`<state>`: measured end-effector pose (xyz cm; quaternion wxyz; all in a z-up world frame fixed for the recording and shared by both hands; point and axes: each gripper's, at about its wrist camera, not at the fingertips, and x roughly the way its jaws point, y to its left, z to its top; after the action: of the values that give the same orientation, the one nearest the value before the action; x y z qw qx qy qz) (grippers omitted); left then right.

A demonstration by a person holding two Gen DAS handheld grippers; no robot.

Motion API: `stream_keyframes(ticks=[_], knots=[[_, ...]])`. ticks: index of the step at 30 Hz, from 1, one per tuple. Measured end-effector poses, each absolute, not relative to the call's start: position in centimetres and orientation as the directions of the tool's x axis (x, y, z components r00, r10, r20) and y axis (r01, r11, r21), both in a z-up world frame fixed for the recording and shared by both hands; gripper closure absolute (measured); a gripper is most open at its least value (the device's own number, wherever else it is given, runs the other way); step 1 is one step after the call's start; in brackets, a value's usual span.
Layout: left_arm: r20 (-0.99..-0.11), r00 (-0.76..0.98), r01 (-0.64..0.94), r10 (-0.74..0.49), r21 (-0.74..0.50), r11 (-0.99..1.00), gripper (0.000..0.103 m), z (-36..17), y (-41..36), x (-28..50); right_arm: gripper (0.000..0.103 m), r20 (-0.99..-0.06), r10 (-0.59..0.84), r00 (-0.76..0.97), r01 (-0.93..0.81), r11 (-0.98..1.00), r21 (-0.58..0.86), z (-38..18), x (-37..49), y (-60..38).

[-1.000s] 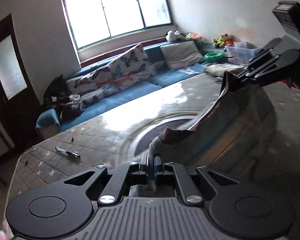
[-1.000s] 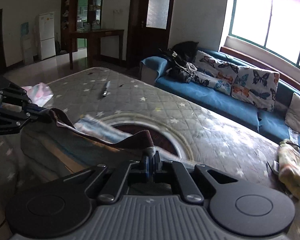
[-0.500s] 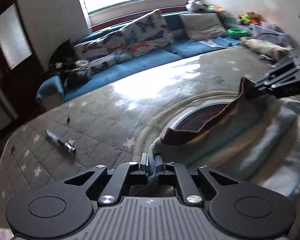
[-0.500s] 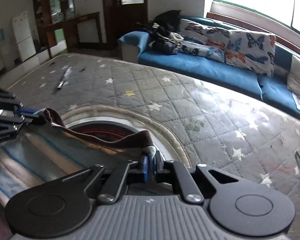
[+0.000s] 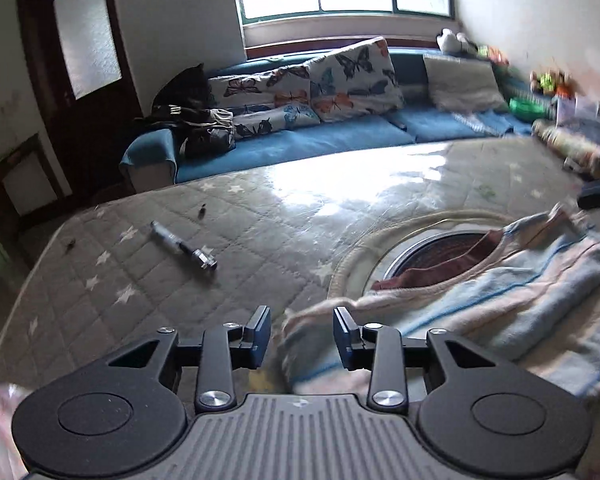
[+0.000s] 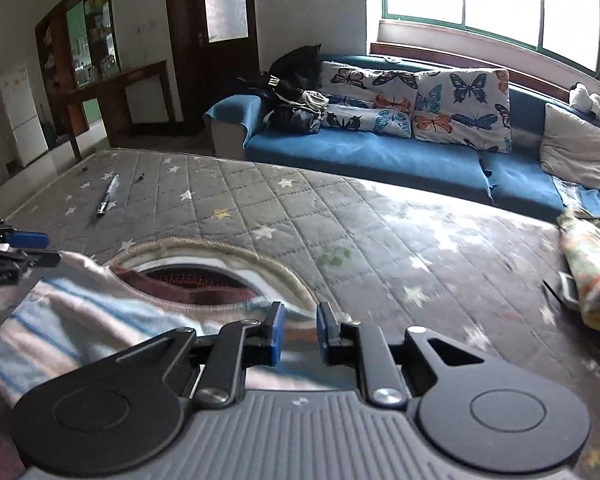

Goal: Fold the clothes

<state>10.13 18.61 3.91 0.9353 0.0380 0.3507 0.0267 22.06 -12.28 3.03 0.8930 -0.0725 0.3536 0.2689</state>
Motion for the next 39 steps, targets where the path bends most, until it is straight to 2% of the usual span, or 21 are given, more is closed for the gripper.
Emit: stream_keyframes(ticks=[12, 25, 27, 29, 35, 37, 38, 39], knots=[[-0.661, 0.750, 0.001, -0.003, -0.003, 1.000, 0.047, 3.1, 17.0, 0.1, 0.085, -0.696, 0.374, 0.613, -0.443, 0.892, 0.089, 1.3, 14.1, -19.8], [-0.679, 0.734, -0.010, -0.023, -0.045, 0.999, 0.049, 0.6, 15.9, -1.0, 0.084, -0.704, 0.387, 0.596, -0.384, 0.907, 0.173, -1.6, 13.1, -21.4], [-0.680, 0.733, -0.008, -0.025, -0.045, 0.999, 0.053, 0.4, 15.8, -0.9, 0.087, -0.704, 0.387, 0.595, -0.388, 0.906, 0.170, -1.7, 13.1, -21.3], [-0.684, 0.729, -0.014, -0.018, -0.041, 0.999, 0.053, 0.2, 15.9, -0.8, 0.092, -0.703, 0.391, 0.594, -0.391, 0.904, 0.172, -1.7, 13.0, -21.4], [-0.679, 0.734, -0.017, -0.019, -0.046, 0.999, 0.051, 0.3, 16.0, -1.1, 0.096, -0.691, 0.392, 0.608, -0.390, 0.905, 0.170, -1.2, 12.6, -21.3], [-0.683, 0.730, -0.012, -0.025, -0.049, 0.999, 0.056, 0.2, 16.0, -1.0, 0.097, -0.689, 0.382, 0.616, -0.391, 0.908, 0.154, -1.1, 12.5, -21.1], [-0.682, 0.731, -0.009, -0.029, -0.052, 0.999, 0.073, 0.1, 15.9, -1.0, 0.097, -0.685, 0.378, 0.622, -0.389, 0.909, 0.149, -1.0, 12.4, -21.0], [-0.680, 0.732, -0.005, -0.034, -0.055, 0.998, 0.083, 0.1, 15.8, -1.0, 0.097, -0.680, 0.375, 0.631, -0.389, 0.910, 0.141, -0.8, 12.3, -21.0]])
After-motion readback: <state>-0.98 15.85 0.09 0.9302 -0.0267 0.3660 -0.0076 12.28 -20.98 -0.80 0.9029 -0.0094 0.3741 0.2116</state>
